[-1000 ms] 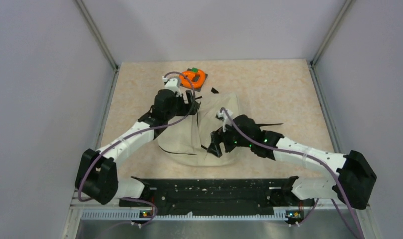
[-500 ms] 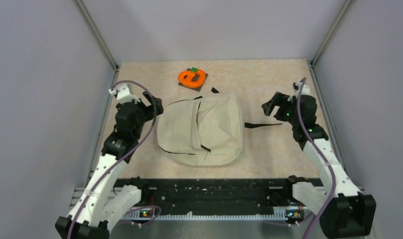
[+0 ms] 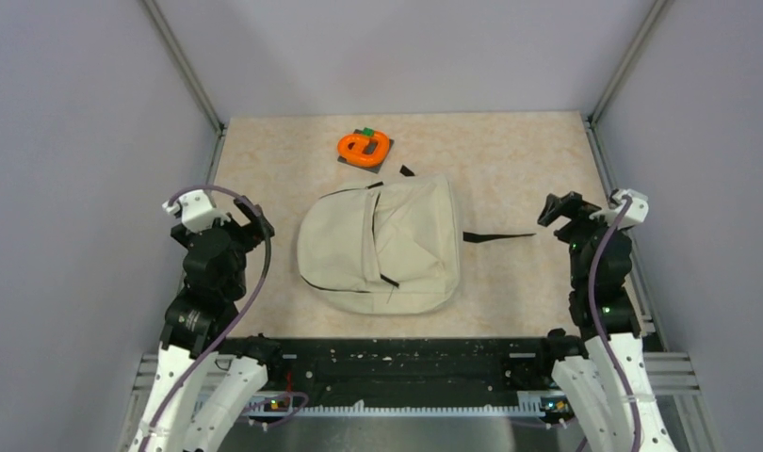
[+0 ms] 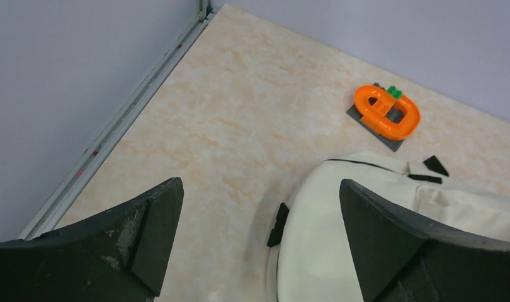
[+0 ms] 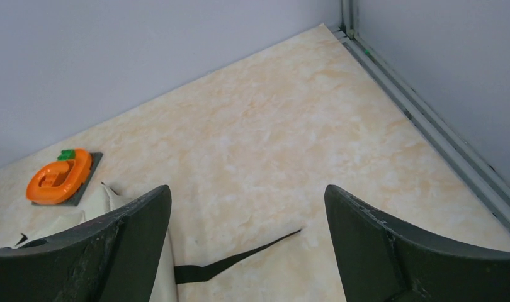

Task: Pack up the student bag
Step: Reset both arms

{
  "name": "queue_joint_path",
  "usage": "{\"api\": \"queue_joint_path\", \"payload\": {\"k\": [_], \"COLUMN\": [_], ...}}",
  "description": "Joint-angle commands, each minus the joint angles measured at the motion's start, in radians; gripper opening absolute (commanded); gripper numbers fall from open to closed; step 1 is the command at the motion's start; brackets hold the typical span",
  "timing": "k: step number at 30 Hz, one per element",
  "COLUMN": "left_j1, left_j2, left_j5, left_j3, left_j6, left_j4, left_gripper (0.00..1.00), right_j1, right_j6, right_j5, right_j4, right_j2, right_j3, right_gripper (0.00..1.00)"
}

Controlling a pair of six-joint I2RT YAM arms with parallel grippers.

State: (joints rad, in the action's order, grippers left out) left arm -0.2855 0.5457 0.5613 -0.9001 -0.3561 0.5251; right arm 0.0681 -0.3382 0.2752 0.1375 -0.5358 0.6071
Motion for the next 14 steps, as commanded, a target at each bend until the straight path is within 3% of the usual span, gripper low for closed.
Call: {"api": "queue_joint_path", "payload": {"k": [1,14], "left_j1": [0.003,0.003], "left_j2": [-0.022,-0.025], "left_j5": [0.027,0.040], "left_j3": [0.027,0.018], "left_j6": [0.037,0.047], "left_j4": [-0.014,0.007], "left_gripper": [0.98,0.98], "right_j1": [0.000,-0.001], "right_j6": [0.043,0.059], "right_j5": [0.076,0.054], "right_j4": [-0.054,-0.055], "right_j2": [0.078,0.055], "right_j3": [-0.059,-0.047], "right_gripper": [0.89,0.90]}}
